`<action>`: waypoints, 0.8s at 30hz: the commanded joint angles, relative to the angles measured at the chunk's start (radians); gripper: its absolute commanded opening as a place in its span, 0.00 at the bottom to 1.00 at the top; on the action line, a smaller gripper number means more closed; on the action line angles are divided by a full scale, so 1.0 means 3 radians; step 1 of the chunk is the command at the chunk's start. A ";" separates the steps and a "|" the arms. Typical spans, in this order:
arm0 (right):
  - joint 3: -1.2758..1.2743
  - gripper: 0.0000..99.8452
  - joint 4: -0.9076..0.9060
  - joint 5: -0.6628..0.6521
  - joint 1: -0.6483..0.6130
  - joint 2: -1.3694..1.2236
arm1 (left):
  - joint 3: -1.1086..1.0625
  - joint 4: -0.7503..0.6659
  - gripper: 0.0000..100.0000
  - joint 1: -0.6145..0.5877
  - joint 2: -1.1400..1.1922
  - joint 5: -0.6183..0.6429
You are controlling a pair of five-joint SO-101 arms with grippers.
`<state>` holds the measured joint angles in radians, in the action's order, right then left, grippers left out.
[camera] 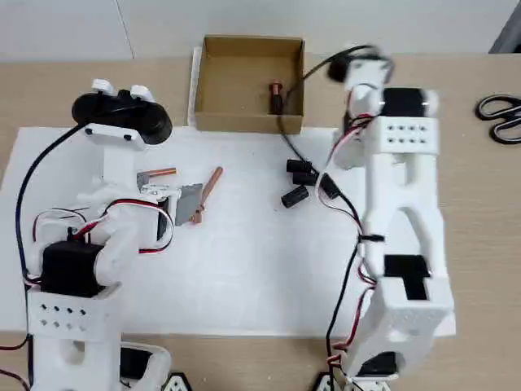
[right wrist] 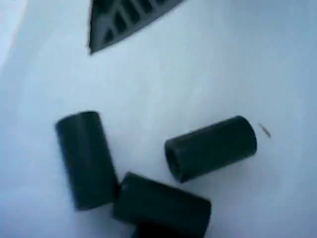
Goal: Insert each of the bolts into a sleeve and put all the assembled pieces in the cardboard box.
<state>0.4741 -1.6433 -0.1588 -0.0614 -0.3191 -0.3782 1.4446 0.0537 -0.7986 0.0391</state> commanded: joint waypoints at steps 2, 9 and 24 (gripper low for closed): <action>0.0010 0.27 -0.0023 -0.0353 -0.0033 -0.0202 | 0.0146 0.0005 0.27 -0.0015 -0.0041 0.0000; 0.0010 0.27 0.0028 -0.0609 -0.0146 -0.0504 | 0.0146 0.0005 0.27 -0.0015 -0.0041 0.0000; 0.0026 0.27 0.0586 -0.0604 -0.0345 -0.1041 | 0.0146 0.0000 0.27 -0.0015 -0.0041 0.0000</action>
<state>0.4741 -1.4975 -0.3322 -0.1565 -0.6291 -0.3782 1.4446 0.0537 -0.7986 0.0391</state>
